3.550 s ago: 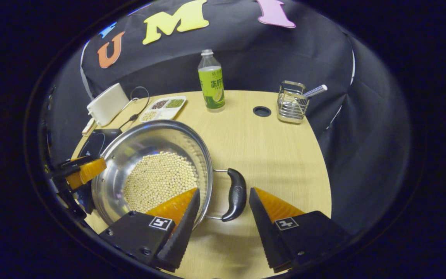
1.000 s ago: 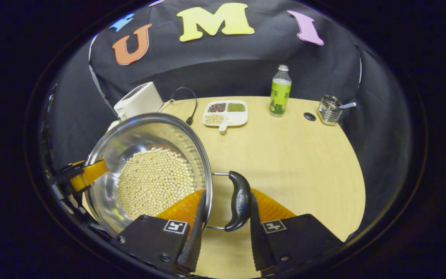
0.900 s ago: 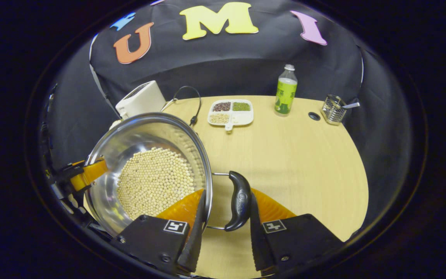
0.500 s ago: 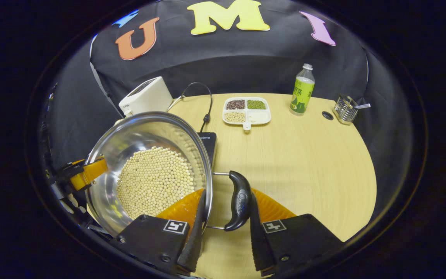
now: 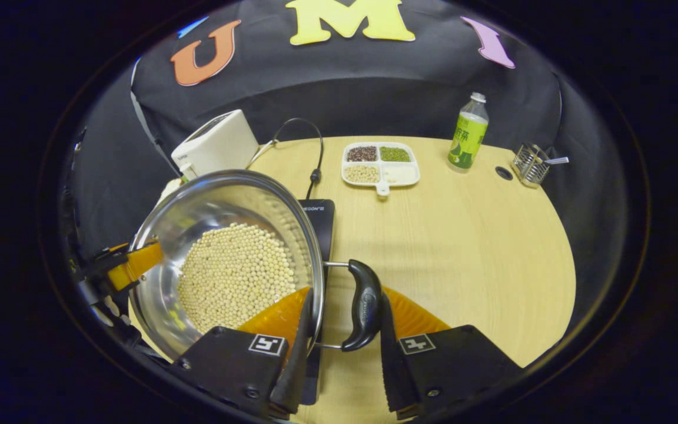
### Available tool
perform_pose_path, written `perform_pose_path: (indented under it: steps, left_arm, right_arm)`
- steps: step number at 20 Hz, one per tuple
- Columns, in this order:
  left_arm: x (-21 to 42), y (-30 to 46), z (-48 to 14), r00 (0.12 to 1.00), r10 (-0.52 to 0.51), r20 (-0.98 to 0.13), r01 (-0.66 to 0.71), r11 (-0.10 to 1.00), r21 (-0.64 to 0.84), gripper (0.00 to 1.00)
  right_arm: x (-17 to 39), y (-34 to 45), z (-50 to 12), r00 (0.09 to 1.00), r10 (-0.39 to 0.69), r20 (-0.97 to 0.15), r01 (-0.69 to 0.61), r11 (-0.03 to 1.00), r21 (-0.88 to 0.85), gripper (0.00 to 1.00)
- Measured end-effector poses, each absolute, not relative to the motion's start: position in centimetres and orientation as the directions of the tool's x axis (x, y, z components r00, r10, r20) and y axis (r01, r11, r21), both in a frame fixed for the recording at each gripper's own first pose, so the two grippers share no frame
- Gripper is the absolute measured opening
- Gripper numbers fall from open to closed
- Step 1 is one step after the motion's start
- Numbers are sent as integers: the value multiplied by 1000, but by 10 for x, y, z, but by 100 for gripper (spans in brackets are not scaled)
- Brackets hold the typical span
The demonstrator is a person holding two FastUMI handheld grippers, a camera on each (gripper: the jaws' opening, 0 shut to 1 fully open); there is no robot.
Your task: First push the handle of the pot to place it horizontally, then grasp the pot with both hands and set it on the induction cooktop.
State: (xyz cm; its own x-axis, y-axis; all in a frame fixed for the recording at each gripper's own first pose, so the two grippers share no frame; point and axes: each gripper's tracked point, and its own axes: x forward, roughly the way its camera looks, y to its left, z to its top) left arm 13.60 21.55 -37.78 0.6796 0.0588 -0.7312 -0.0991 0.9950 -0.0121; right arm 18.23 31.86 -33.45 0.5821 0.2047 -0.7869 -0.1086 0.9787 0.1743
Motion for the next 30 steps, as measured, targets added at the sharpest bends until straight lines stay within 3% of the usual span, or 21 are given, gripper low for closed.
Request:
perform_pose_path:
  steps: [5, 22, 25, 26, 27, 29, 30]
  left_arm:
    - [134, 219, -389, 677, 22, -736, -98, 993, -61, 65]
    - [137, 218, -393, 692, 26, -721, -67, 997, -28, 68]
    - [139, 218, -393, 705, 33, -708, -78, 996, -31, 73]
    - [139, 217, -390, 716, 28, -698, -86, 995, -49, 84]
    - [139, 219, -388, 724, 38, -689, -100, 994, -49, 75]
    - [139, 227, -382, 745, 83, -662, -117, 993, -7, 88]
    - [138, 228, -378, 757, 90, -647, -111, 994, 8, 98]
  right_arm:
    - [188, 322, -330, 600, 188, -777, -127, 982, 140, 55]
    - [188, 321, -334, 650, 161, -743, -86, 987, 138, 57]
    - [188, 321, -333, 656, 162, -737, -78, 986, 147, 58]
    - [188, 320, -333, 659, 163, -735, -78, 986, 150, 58]
    - [190, 321, -333, 666, 174, -725, -85, 984, 158, 59]
    - [191, 323, -326, 686, 217, -695, -112, 975, 194, 63]
    - [192, 318, -325, 699, 209, -684, -109, 976, 188, 74]
